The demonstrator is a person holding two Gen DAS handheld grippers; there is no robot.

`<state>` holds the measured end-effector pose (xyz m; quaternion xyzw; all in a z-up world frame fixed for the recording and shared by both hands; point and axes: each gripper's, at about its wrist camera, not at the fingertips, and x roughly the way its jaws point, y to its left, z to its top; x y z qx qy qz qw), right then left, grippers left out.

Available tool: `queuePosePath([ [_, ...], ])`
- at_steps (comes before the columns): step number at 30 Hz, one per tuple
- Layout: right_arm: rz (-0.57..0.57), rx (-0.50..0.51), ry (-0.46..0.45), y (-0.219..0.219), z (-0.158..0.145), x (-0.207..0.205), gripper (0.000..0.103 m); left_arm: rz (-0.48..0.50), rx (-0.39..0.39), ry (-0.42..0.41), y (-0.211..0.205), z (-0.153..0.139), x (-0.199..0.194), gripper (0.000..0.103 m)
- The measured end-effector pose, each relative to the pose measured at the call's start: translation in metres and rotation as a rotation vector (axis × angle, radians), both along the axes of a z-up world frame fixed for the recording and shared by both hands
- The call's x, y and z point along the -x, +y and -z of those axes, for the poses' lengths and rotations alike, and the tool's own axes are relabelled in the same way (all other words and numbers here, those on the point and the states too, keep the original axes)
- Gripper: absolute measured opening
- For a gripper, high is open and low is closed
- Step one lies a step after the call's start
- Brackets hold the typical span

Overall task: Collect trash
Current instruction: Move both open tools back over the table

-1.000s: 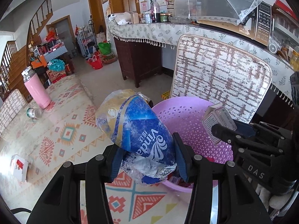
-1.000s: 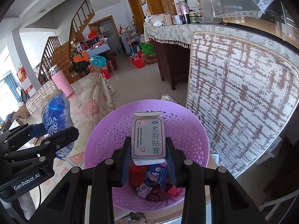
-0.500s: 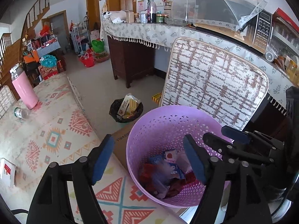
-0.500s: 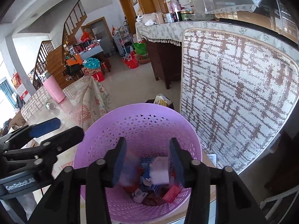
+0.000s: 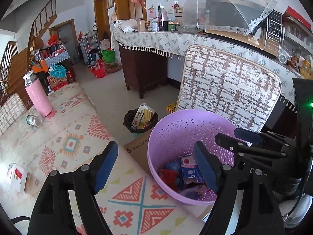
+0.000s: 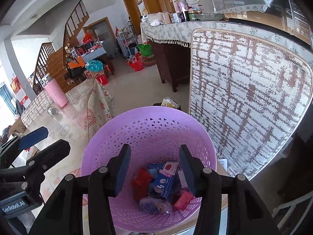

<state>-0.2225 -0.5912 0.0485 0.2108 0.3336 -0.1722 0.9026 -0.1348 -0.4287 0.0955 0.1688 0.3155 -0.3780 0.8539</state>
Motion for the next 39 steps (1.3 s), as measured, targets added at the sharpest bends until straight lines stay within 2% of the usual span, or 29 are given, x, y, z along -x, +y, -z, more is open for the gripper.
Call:
queuePosePath([
  [27,-0.057,0.060,-0.007,0.054,-0.024,-0.005,0.058,-0.081,0.037,0.042,0.065,-0.003,-0.006,0.079],
  [39,-0.108,0.086,-0.011,0.087,-0.033,-0.013,0.059,-0.181,0.036,0.039,0.124,0.000,-0.015,0.079],
])
